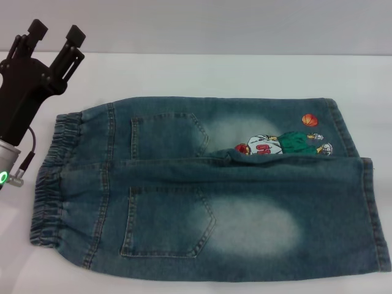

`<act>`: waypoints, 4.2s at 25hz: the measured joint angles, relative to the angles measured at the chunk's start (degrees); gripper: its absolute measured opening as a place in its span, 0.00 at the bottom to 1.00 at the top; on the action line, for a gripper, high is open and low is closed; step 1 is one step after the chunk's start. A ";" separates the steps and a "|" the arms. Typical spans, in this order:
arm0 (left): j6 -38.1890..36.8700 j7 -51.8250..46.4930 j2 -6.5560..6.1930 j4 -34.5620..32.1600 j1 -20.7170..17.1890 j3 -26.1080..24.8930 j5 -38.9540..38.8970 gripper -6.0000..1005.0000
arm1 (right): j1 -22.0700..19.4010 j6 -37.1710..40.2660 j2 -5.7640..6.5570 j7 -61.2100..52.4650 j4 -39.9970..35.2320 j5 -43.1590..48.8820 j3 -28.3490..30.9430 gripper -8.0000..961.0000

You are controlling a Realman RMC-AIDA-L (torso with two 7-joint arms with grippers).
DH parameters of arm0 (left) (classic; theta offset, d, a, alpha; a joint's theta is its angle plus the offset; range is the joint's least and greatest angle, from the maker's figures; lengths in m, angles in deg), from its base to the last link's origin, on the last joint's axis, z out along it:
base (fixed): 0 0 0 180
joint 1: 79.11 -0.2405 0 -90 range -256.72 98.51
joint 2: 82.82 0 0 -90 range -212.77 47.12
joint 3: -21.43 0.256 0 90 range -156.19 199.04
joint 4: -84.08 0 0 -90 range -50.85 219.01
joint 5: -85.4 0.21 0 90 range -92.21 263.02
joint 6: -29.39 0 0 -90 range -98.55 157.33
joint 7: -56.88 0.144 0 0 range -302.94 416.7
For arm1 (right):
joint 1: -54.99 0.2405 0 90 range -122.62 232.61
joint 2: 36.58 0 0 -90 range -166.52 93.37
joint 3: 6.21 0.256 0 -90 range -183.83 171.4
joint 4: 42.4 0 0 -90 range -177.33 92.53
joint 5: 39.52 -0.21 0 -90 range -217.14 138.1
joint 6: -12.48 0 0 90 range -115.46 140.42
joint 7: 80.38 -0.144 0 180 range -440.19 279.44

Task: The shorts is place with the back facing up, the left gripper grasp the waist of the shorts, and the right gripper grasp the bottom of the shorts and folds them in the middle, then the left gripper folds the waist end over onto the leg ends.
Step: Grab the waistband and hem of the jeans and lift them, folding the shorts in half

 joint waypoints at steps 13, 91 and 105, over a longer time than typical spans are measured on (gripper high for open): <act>4.38 -15.30 -2.00 -3.81 1.47 1.27 -0.69 0.81 | 0.04 0.00 0.00 0.00 0.00 0.00 0.00 0.60; -4.09 -94.05 -16.62 -27.07 -3.88 -45.71 121.61 0.81 | 2.29 -1.49 1.06 -0.08 1.32 0.45 -0.53 0.60; -4.67 -94.05 -15.96 -27.07 -3.00 -45.56 121.68 0.81 | 2.12 -1.49 1.20 -0.08 1.32 0.45 -0.53 0.60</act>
